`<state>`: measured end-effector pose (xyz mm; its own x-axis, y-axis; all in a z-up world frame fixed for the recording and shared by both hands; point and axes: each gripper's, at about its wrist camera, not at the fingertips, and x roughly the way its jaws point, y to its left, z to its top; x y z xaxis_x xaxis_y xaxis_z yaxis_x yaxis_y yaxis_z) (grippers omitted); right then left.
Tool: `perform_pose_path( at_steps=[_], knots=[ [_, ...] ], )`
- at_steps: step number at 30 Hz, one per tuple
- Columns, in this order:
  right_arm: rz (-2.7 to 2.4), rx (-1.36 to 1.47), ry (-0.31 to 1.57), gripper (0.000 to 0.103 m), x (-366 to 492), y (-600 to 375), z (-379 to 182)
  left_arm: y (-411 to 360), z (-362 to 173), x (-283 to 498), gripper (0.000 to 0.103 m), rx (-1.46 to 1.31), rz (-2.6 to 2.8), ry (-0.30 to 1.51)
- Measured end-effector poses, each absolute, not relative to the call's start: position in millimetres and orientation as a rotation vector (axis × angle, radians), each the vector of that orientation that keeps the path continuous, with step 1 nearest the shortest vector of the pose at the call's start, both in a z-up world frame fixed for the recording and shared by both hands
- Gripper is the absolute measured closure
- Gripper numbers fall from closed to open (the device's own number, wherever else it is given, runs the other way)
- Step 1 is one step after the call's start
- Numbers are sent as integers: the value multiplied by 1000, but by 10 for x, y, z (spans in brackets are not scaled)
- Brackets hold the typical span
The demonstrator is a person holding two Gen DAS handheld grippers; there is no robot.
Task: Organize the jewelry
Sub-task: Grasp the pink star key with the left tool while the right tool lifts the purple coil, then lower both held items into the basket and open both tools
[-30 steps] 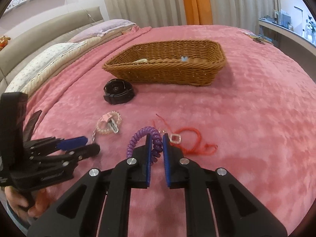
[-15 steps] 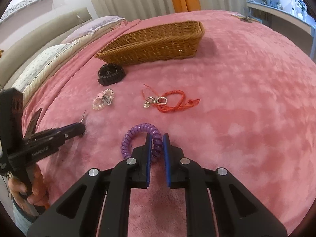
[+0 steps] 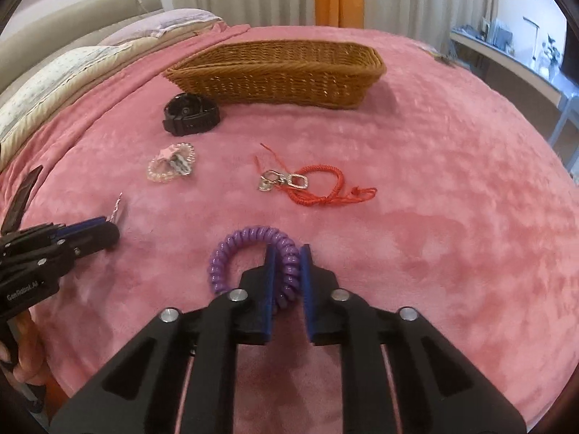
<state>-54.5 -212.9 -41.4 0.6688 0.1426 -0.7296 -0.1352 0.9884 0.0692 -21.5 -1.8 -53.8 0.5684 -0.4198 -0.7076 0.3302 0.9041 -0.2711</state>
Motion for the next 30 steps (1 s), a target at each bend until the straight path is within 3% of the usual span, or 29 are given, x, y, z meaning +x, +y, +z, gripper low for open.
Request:
perform_pose_path(
  at_steps=[12,20,30],
  knots=[
    [221,61,652,94,-600,-2115,391,-80,176,-265,83,-69,-472,664],
    [154,85,528,94,10,-2186,971,-295,795,238,83,19,-478,527],
    [158,172,631,94,1352,-2302,814,-591,813,1360,83,11,-507,556]
  ],
)
